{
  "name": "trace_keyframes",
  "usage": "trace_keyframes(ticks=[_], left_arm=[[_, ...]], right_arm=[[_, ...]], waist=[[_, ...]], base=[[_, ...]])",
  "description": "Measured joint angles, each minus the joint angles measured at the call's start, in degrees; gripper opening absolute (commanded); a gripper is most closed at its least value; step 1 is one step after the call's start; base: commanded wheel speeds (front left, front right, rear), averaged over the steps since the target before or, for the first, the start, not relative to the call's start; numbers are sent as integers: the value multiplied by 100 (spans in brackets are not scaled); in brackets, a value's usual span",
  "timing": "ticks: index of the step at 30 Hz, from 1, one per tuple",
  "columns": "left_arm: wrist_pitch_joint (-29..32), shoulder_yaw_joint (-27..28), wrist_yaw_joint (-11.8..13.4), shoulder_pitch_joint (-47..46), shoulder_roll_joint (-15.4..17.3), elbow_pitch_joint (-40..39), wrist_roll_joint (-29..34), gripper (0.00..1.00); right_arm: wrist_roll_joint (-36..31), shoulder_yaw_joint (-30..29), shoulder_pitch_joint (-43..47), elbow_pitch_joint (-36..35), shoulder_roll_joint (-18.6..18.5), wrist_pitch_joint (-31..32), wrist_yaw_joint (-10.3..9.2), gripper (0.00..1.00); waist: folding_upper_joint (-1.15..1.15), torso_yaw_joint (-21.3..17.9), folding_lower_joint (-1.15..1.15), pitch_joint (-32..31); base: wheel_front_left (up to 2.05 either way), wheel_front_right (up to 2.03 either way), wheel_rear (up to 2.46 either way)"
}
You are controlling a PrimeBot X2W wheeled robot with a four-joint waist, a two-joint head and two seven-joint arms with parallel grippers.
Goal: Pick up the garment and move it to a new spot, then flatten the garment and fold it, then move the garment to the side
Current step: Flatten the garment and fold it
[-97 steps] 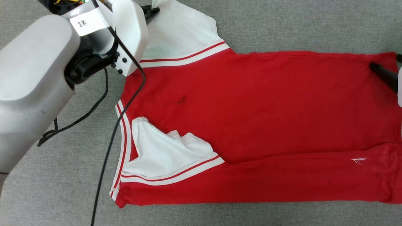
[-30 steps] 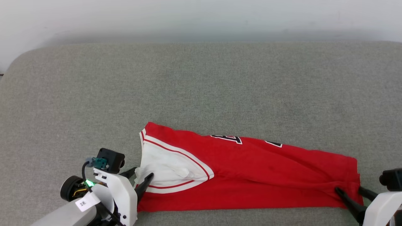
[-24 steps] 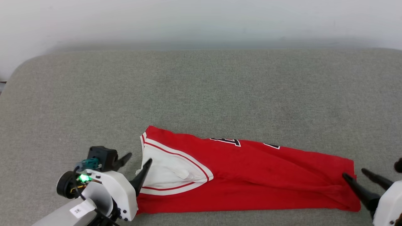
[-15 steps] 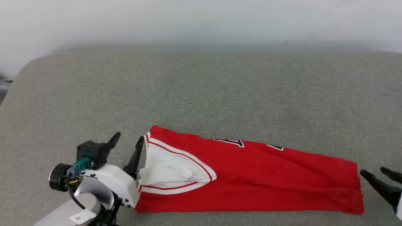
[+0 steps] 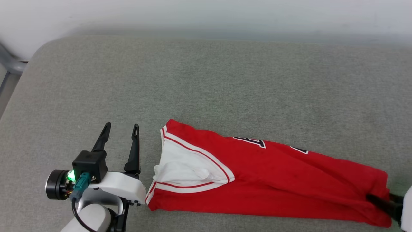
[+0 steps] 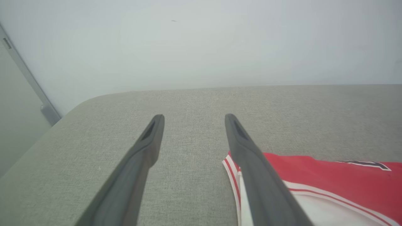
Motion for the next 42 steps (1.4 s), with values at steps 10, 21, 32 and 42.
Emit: trace_keyframes(ticks=[10, 21, 32, 42], left_arm=[[-1, 1015, -322, 648, -848, -25, 1042, 100], [-1, 1835, -913, 1065, -1641, 125, 1978, 100], [-1, 2396, -1356, 1308, -2123, 181, 2679, 100], [-1, 2752, -1592, 1480, -2358, 207, 2998, 100]], right_arm=[[146, 568, -244, 353, 142, -209, -15, 100], [377, 1201, -431, 398, 86, -746, -37, 100], [538, 1368, -567, 786, -149, -1239, 4, 0], [386, 1284, -617, 1608, -732, -1325, 3, 0]], waist=[[0, 172, 0, 132], [0, 229, 0, 67], [0, 192, 0, -98], [0, 148, 0, -296]], base=[[0, 0, 0], [0, 0, 0], [0, 0, 0], [0, 0, 0]])
